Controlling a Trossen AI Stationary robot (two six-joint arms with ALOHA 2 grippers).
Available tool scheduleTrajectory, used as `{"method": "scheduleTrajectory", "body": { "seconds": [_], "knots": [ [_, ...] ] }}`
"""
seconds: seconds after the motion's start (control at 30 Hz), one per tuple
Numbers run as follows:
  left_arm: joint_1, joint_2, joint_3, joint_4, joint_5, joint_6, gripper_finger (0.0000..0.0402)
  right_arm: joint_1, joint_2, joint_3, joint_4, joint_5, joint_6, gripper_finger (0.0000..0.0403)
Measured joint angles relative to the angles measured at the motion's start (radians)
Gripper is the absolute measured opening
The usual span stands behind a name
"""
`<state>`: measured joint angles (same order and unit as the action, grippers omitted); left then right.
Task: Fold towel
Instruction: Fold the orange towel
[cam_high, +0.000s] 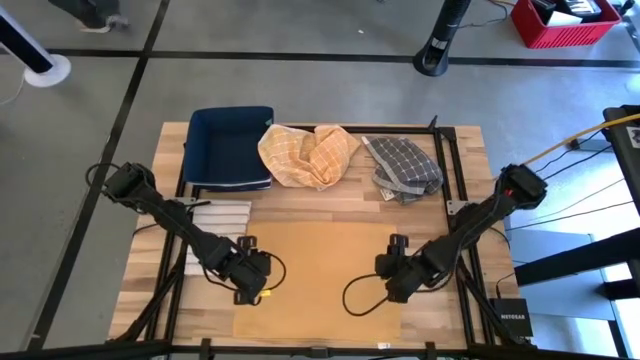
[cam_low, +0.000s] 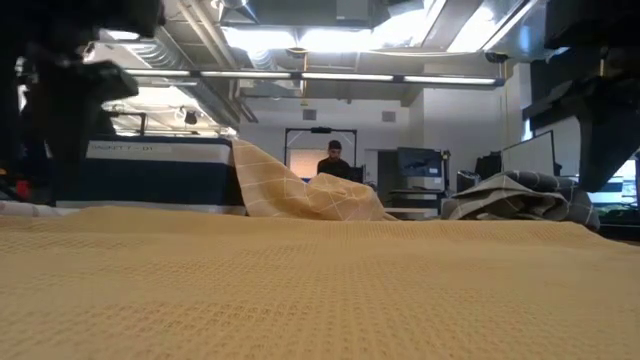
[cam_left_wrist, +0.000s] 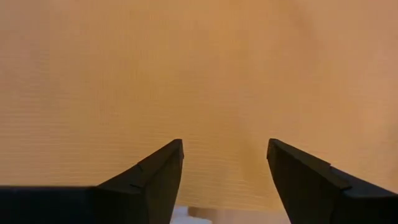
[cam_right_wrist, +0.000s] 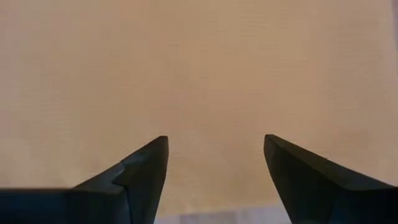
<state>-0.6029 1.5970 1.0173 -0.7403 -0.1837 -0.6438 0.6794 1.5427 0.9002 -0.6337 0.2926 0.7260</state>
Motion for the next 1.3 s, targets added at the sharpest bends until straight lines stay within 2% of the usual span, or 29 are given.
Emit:
{"method": "scheduleTrajectory", "body": {
  "seconds": [0.27, 0.47, 0.6, 0.7, 0.83, 1.07, 1.3],
  "knots": [
    [-0.001, 0.007, -0.107, 0.096, 0.008, 0.015, 0.0224, 0.001, -0.029, -0.139, 0.219, -0.023, 0.072, 0.0264],
    [0.002, 0.007, -0.181, 0.189, 0.009, 0.013, 0.0224, 0.001, -0.027, -0.193, 0.357, 0.045, 0.103, 0.0264],
    [0.002, 0.007, -0.214, 0.237, 0.012, -0.031, 0.0224, 0.001, -0.027, -0.207, 0.368, 0.089, 0.123, 0.0264],
    [0.001, 0.002, -0.241, 0.250, 0.009, -0.105, 0.0223, 0.001, -0.027, -0.209, 0.362, 0.075, 0.127, 0.0264],
    [-0.007, 0.000, -0.269, 0.250, 0.007, -0.189, 0.0223, 0.001, -0.027, -0.208, 0.352, -0.011, 0.118, 0.0264],
    [-0.013, 0.004, -0.272, 0.326, -0.059, -0.183, 0.0223, 0.001, -0.029, -0.198, 0.296, -0.161, 0.114, 0.0264],
    [-0.013, 0.005, -0.272, 0.343, -0.067, -0.152, 0.0223, 0.001, -0.031, -0.103, 0.199, -0.103, 0.029, 0.0264]
  ]
}}
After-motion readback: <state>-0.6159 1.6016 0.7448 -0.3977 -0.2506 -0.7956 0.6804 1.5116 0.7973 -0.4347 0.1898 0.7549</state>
